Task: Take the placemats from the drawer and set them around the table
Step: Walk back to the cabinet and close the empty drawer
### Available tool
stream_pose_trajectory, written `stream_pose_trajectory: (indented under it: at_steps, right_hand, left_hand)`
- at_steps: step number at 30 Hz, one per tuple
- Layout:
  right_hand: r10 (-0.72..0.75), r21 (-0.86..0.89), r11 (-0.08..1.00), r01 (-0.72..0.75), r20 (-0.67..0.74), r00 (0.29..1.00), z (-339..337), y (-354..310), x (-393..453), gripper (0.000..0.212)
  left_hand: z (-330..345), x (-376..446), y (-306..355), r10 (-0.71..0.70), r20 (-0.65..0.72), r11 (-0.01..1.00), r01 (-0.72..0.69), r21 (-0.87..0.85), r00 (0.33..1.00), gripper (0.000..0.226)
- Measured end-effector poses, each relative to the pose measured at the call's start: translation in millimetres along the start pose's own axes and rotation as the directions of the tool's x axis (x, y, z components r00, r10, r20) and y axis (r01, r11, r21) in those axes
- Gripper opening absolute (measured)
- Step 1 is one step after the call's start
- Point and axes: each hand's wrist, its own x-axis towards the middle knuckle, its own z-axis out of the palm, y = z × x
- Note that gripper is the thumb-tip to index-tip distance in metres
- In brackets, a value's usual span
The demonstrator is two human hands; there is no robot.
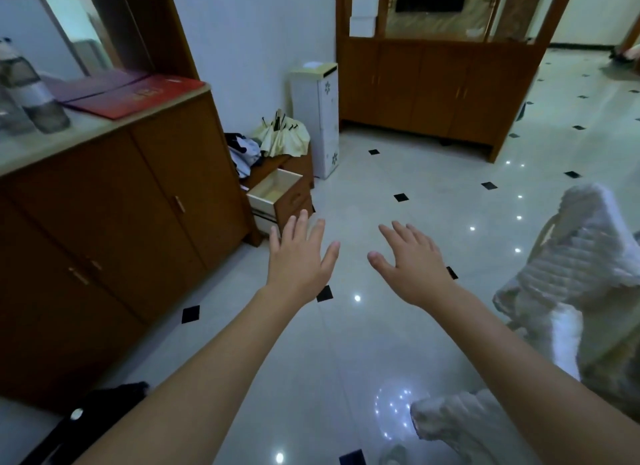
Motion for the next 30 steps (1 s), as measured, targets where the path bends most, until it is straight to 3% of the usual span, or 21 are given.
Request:
stream_pose_trajectory:
  at_steps: [6, 13, 19, 30]
  right_hand:
    - [-0.002, 0.059, 0.998, 0.005, -0.053, 0.999, -4, 41, 97, 0.066]
    - [-0.036, -0.001, 0.999, 0.036, -0.041, 0.999, -20, 83, 195, 0.066]
    - [-0.049, -0.024, 0.999, 0.048, -0.042, 0.998, -18, 96, 266, 0.068]
    - [0.025, -0.18, 0.983, -0.047, -0.122, 0.992, -32, 116, 427, 0.07]
  left_hand:
    - [11, 96, 23, 0.026, 0.002, 0.997, -0.026, 0.079, 1.0, 0.063]
    - [22, 197, 54, 0.045, -0.059, 0.995, -0.039, 0.094, 0.997, 0.065]
    - [42, 269, 45, 0.073, -0.035, 0.988, -0.068, 0.137, 0.997, 0.066]
    - [78, 462, 38, 0.181, -0.071, 0.984, -0.18, 0.014, 0.981, 0.081]
